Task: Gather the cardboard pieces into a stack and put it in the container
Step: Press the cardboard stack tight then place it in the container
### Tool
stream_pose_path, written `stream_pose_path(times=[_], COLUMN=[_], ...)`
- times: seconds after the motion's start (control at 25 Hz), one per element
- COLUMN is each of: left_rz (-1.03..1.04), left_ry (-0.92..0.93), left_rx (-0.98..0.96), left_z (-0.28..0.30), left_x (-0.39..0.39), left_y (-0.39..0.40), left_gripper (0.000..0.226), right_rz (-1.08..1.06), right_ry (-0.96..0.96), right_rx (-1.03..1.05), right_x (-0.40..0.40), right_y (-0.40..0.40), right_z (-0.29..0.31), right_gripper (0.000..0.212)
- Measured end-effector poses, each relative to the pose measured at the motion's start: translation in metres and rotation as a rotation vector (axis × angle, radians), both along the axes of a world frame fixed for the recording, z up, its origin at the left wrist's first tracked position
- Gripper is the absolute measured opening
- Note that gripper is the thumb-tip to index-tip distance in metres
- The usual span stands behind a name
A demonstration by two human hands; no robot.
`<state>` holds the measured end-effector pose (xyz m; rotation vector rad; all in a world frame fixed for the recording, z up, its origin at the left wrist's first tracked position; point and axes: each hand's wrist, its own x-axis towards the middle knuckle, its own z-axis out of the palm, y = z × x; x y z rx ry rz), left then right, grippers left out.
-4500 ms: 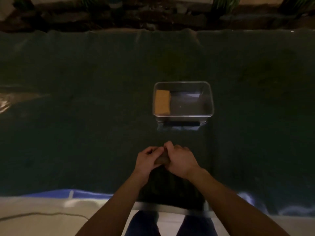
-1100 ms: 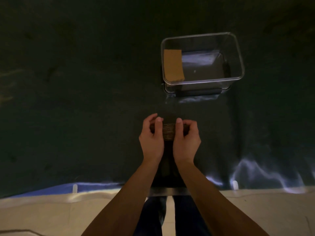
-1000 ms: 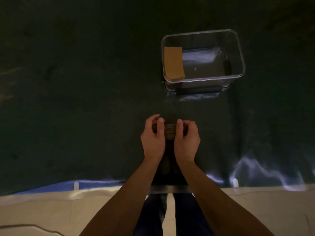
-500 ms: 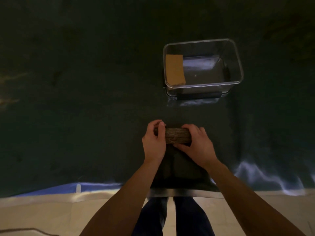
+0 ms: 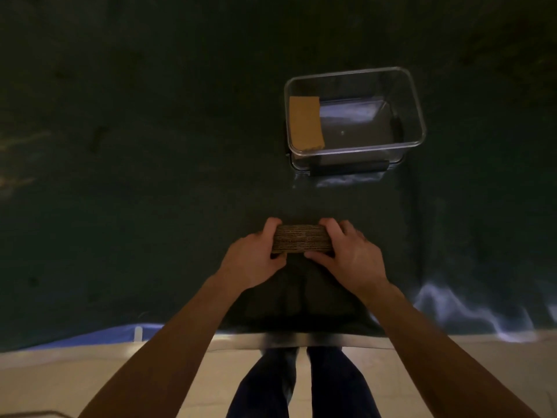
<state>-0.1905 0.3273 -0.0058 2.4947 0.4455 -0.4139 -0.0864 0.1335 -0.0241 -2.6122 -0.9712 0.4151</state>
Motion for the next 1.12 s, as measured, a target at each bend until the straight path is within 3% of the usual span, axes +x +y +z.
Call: stream_pose_path(times=[0.16,0.36,0.52,0.68,0.88,1.12], left_rz=[0.015,0.004,0.032,0.052,0.095,0.029], left_ry=[-0.002,-0.074,0.013,-0.069,-0.03,-0.029], left_rx=[0.014,0.072,0.063,0.12,0.086,0.146], left_z=[0.0,0.009,0.001,0.004,-0.006,0.001], left_x=[-0.003,0.004,-0.002,0.003,-0.002,0.005], left_y=[-0.008,0.001,-0.011,-0.006,-0.018,-0.009], left_gripper=[0.057,0.053,0.052,0.05,0.047,0.044], right_rz=[0.044,0.04,0.026,-0.002,-0.047,-0.026], right_ry=[0.077,-0.083,0.064,-0.05,0.05,-0.226], right_rx=[-0.039,0.049,-0.084,-0.053,-0.114,-0.195], right_x=[0.004,0.008,0.002,0.004,-0.005,-0.007], right_y=[0.004,0.004,0.007,0.007,0.007,0.012], right_z=[0.007,0.015,0.012,0.019,0.013,0.013], right_gripper=[0.059,0.06,0.059,0.057,0.049,0.066])
